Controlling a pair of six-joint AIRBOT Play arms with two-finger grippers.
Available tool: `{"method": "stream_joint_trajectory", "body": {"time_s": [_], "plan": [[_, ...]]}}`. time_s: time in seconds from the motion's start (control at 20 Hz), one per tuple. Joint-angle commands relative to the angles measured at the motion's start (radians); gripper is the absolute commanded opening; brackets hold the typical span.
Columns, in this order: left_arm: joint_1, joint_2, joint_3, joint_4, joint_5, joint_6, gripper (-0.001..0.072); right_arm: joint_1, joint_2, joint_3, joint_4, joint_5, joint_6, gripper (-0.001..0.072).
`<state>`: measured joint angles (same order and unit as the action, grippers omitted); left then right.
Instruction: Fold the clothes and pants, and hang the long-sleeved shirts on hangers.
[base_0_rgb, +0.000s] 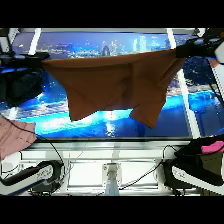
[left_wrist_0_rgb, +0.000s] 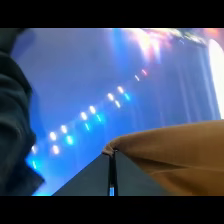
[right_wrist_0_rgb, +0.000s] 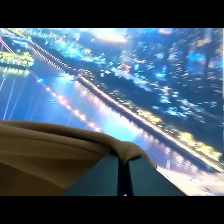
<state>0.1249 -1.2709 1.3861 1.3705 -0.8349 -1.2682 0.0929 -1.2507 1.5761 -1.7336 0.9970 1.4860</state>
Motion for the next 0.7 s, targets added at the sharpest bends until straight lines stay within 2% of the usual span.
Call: {"method": "stream_joint_trajectory", "body": {"time_s": [0.0,0.15,0.25,0.65], "plan": [[-0.034,-0.068,0.001,0.088,0.258,-0.060,0.0014,0.000,-0.064,-0.092,0.005,-0.196,0.075,0.0014],[-0.038,-0.067,0.001,0.088,0.428,-0.060,0.0016,0.000,-0.135,-0.099,0.008,-0.327,0.137,0.0014],[-0.038,-0.069,0.001,0.087,0.488,-0.060,0.0016,0.000,-0.173,-0.099,0.010,-0.401,0.156,0.0014],[-0.058,-0.191,-0.001,0.084,0.491,-0.060,0.0017,0.000,-0.328,-0.099,0.012,-0.467,0.156,0.0014]]}}
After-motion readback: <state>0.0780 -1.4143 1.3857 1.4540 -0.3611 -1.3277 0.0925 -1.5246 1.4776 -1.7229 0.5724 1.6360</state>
